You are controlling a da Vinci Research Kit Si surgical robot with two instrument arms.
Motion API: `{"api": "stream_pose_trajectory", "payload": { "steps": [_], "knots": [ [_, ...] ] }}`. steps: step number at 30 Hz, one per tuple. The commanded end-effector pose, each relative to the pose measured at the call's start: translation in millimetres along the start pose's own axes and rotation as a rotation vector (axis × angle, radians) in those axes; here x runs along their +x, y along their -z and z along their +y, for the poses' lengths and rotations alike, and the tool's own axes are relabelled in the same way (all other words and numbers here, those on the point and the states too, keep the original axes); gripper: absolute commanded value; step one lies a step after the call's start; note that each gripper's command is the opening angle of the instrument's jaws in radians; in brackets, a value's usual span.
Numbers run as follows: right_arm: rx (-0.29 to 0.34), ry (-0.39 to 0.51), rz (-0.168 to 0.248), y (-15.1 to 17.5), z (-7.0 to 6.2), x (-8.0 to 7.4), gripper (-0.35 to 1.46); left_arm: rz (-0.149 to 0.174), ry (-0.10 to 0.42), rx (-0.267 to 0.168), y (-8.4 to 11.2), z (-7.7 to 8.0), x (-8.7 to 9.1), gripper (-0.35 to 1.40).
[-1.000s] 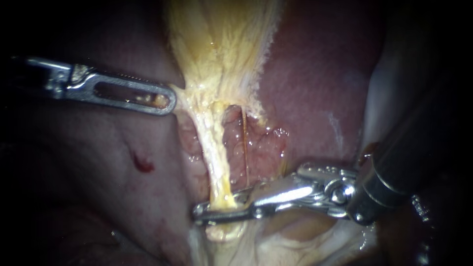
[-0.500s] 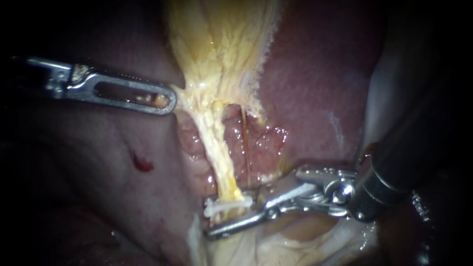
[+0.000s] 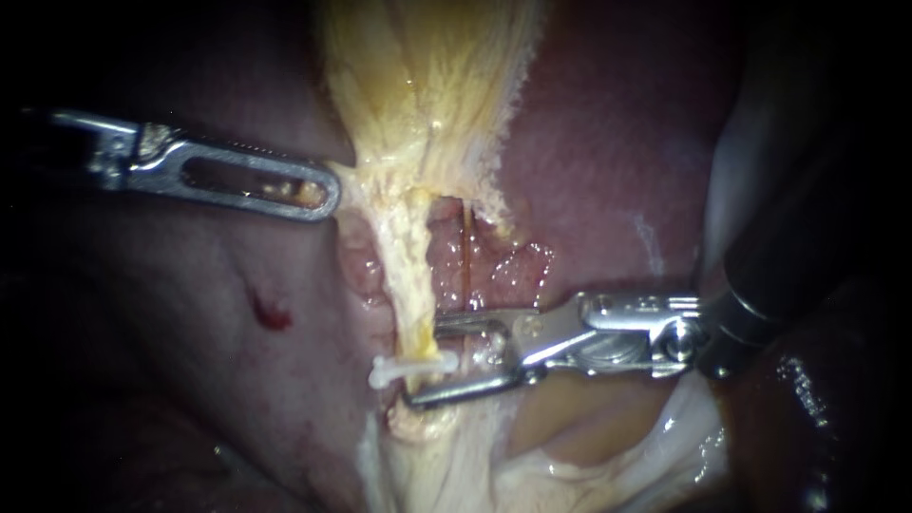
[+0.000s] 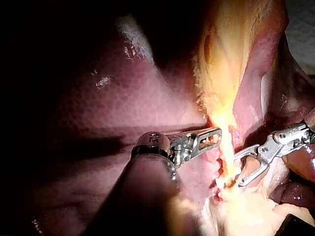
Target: Going back first clip left tube
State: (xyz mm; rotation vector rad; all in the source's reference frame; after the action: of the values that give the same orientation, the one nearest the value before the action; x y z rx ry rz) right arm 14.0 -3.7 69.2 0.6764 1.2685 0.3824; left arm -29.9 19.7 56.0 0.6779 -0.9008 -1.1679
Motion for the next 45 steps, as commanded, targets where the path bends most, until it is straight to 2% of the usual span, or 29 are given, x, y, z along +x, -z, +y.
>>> {"api": "stream_pose_trajectory", "payload": {
  "steps": [1, 6, 9, 17, 23, 31, 35, 45],
  "knots": [
    [0.000, 0.010, 0.000, 0.6, 0.0, 0.3, 0.50, 0.000, 0.000, 0.000, 0.0, 0.0, 0.0, -0.35],
    [-0.010, 0.057, 0.005, 4.3, -0.3, 1.6, 0.50, 0.000, 0.000, 0.000, 0.1, 0.0, 0.0, -0.35],
    [-0.021, 0.093, 0.009, 7.1, -0.3, 2.9, 0.50, 0.000, 0.000, 0.000, 0.1, 0.0, 0.0, -0.35],
    [-0.028, 0.128, 0.015, 12.4, -0.1, 5.5, 0.50, -0.001, 0.000, -0.001, 0.0, 0.0, 0.1, -0.35],
    [-0.005, 0.128, 0.013, 12.9, -0.3, 5.6, 0.50, 0.000, -0.003, 0.000, -0.9, 0.3, 0.6, -0.35],
    [0.007, 0.128, 0.012, 12.9, -0.3, 5.5, 0.50, 0.018, -0.016, 0.004, -5.7, 0.8, 2.2, -0.35],
    [0.010, 0.128, 0.012, 12.9, -0.3, 5.5, 0.50, 0.015, -0.020, 0.000, -7.5, 1.6, 2.2, -0.35],
    [0.014, 0.129, 0.012, 12.9, -0.4, 5.5, 0.50, 0.019, -0.023, -0.004, -7.9, 2.0, 2.4, -0.35]
  ]
}}
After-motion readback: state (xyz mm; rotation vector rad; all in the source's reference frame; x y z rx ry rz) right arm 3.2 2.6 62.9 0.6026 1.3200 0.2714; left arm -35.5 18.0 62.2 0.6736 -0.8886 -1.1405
